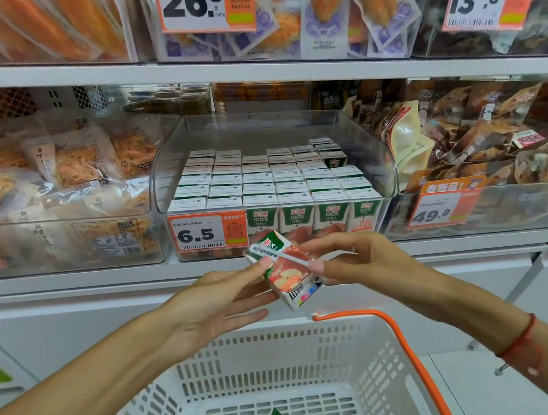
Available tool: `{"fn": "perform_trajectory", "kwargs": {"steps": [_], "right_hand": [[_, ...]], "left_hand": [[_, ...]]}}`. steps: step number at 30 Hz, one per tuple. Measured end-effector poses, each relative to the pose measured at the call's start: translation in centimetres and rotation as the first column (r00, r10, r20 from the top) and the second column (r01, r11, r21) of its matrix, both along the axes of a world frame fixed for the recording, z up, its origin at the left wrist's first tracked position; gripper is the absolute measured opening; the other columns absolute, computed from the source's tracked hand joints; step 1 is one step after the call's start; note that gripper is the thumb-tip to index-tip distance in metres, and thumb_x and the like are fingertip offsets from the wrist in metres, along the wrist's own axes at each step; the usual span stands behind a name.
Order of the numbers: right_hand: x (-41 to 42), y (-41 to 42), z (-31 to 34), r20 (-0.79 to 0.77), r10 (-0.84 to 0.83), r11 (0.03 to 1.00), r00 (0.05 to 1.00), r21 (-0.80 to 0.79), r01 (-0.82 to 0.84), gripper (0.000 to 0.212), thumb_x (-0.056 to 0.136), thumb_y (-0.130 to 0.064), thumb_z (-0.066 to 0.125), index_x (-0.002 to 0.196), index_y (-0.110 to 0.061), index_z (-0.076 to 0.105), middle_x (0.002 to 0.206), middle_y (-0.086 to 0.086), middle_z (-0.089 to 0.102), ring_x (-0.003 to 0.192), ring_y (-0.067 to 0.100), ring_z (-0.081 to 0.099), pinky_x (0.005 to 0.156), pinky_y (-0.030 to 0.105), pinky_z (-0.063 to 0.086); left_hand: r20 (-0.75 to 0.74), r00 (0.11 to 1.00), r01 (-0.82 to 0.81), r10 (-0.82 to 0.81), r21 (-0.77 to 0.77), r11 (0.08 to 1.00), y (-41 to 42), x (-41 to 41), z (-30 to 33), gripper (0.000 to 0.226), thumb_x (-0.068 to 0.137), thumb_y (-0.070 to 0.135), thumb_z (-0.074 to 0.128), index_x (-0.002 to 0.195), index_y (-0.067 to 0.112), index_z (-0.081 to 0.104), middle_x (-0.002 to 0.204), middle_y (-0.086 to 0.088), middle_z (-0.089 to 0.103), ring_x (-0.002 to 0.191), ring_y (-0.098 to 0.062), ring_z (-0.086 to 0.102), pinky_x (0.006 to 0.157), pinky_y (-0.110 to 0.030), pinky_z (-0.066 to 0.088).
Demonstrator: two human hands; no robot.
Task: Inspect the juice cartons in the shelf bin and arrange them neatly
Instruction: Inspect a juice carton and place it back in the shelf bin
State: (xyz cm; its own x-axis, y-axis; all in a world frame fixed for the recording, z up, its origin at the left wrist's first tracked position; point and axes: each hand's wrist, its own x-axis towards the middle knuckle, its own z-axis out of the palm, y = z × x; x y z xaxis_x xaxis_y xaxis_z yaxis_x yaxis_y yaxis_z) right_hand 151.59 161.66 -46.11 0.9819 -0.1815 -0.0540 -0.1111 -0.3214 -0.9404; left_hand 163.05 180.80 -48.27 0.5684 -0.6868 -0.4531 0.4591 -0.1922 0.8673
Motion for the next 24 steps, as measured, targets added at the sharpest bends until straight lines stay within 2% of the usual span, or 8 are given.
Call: {"fn": "perform_trajectory", "kwargs": {"steps": [2, 7, 10, 13, 16, 19, 24], "right_hand": [[-0.1, -0.1, 0.1, 0.010, -0.004, 0.999, 1.000, 0.036, 0.004, 0.035, 0.074, -0.036, 0.072, 0.106, -0.023, 0.075, 0.102, -0.008, 0.075, 0.095, 0.010, 0.071, 0.081, 0.023, 0.058], [0.0, 0.3, -0.4, -0.006, -0.042, 0.999, 0.999, 0.029, 0.042, 0.027, 0.071, -0.043, 0.071, 0.089, -0.025, 0.079, 0.091, -0.002, 0.077, 0.089, 0.010, 0.070, 0.081, 0.027, 0.058], [-0.1, 0.1, -0.5, -0.011, -0.039, 0.998, 0.999, 0.038, 0.039, 0.030, 0.070, -0.042, 0.073, 0.092, -0.023, 0.079, 0.093, -0.003, 0.077, 0.089, 0.011, 0.071, 0.079, 0.026, 0.059], [-0.2, -0.4, -0.1, -0.008, -0.048, 0.996, 0.999, 0.078, 0.049, 0.035, 0.072, -0.042, 0.070, 0.096, -0.016, 0.077, 0.099, -0.004, 0.075, 0.089, 0.014, 0.072, 0.074, 0.020, 0.057], [-0.4, -0.6, 0.0, 0.044, -0.045, 0.999, 0.998, 0.027, 0.044, 0.042, 0.071, -0.044, 0.069, 0.105, -0.020, 0.073, 0.102, -0.006, 0.074, 0.087, 0.016, 0.073, 0.076, 0.023, 0.058], [-0.7, -0.3, 0.1, 0.161, -0.023, 0.997, 0.987, -0.073, 0.035, 0.044, 0.070, -0.040, 0.072, 0.113, -0.028, 0.068, 0.101, -0.010, 0.073, 0.087, 0.013, 0.073, 0.076, 0.020, 0.057], [-1.0, 0.2, 0.2, 0.309, -0.005, 0.988, 0.951, -0.148, 0.053, 0.046, 0.065, -0.035, 0.079, 0.110, -0.028, 0.069, 0.102, -0.009, 0.074, 0.088, 0.014, 0.072, 0.079, 0.025, 0.058]], "left_hand": [[-0.054, 0.998, -0.010, 0.010, 0.003, 1.000, -0.2, 0.0, 0.0, 0.051, 0.068, 0.039, 0.073, 0.113, 0.014, 0.069, 0.103, -0.007, 0.076, 0.091, -0.012, 0.073, 0.065, -0.023, 0.060], [-0.166, 0.986, 0.004, 0.004, 0.048, 0.999, 0.0, -0.2, -0.4, 0.057, 0.064, 0.042, 0.075, 0.114, 0.016, 0.068, 0.102, -0.011, 0.076, 0.085, -0.011, 0.074, 0.062, -0.023, 0.060], [-0.143, 0.990, -0.009, 0.010, 0.006, 1.000, 0.0, -0.3, -0.5, 0.056, 0.066, 0.038, 0.075, 0.116, 0.016, 0.066, 0.102, -0.012, 0.075, 0.087, -0.014, 0.074, 0.065, -0.024, 0.061], [0.035, 0.999, -0.029, 0.033, -0.091, 0.995, 0.0, -0.3, -0.5, 0.060, 0.066, 0.035, 0.076, 0.122, 0.022, 0.059, 0.103, -0.008, 0.076, 0.093, -0.019, 0.074, 0.075, -0.023, 0.060], [0.282, 0.959, 0.015, 0.029, -0.150, 0.989, 0.1, -0.5, -0.1, 0.055, 0.069, 0.036, 0.076, 0.119, 0.031, 0.056, 0.102, -0.001, 0.076, 0.095, -0.014, 0.073, 0.074, -0.017, 0.057], [0.530, 0.843, 0.012, 0.096, -0.198, 0.980, 0.2, -0.7, 0.1, 0.056, 0.067, 0.034, 0.077, 0.119, 0.034, 0.057, 0.105, 0.013, 0.074, 0.095, -0.008, 0.071, 0.074, -0.012, 0.053], [0.774, 0.618, 0.062, 0.138, -0.223, 0.973, 0.6, -1.4, 0.1, 0.048, 0.066, 0.030, 0.077, 0.112, 0.033, 0.061, 0.110, 0.023, 0.069, 0.104, 0.002, 0.065, 0.087, -0.010, 0.049]]}}
